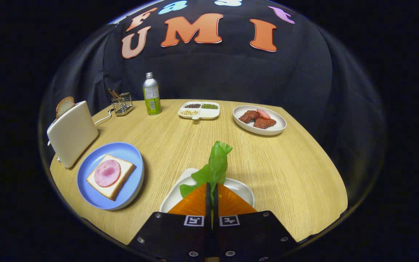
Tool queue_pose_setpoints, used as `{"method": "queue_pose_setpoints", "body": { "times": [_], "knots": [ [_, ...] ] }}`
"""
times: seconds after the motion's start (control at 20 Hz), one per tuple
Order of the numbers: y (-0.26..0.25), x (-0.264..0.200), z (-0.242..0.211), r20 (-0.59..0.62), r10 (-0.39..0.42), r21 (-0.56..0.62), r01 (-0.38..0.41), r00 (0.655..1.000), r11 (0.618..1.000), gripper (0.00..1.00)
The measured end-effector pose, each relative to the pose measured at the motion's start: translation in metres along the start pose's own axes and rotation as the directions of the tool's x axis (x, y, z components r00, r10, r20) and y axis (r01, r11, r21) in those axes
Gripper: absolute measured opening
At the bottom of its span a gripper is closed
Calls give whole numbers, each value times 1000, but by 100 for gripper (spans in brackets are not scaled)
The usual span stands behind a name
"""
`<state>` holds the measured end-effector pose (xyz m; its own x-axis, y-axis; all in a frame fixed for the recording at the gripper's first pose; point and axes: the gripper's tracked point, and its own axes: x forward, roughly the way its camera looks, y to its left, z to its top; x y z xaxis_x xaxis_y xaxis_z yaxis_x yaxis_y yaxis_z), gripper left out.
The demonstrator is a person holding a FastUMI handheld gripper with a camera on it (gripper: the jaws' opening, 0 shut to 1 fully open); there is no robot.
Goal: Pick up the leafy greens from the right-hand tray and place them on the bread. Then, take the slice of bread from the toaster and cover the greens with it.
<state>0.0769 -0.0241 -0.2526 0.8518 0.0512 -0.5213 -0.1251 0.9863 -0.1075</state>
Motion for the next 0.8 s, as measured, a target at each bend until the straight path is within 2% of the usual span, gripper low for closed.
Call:
{"method": "queue_pose_setpoints", "body": {
  "times": [0.4, 0.8],
  "knots": [
    [53, -36, 50, 72, 21, 0, -21, 997, 1000, 1],
    [138, -53, 71, 100, 107, 11, -109, 989, 994, 2]
  ]
}}
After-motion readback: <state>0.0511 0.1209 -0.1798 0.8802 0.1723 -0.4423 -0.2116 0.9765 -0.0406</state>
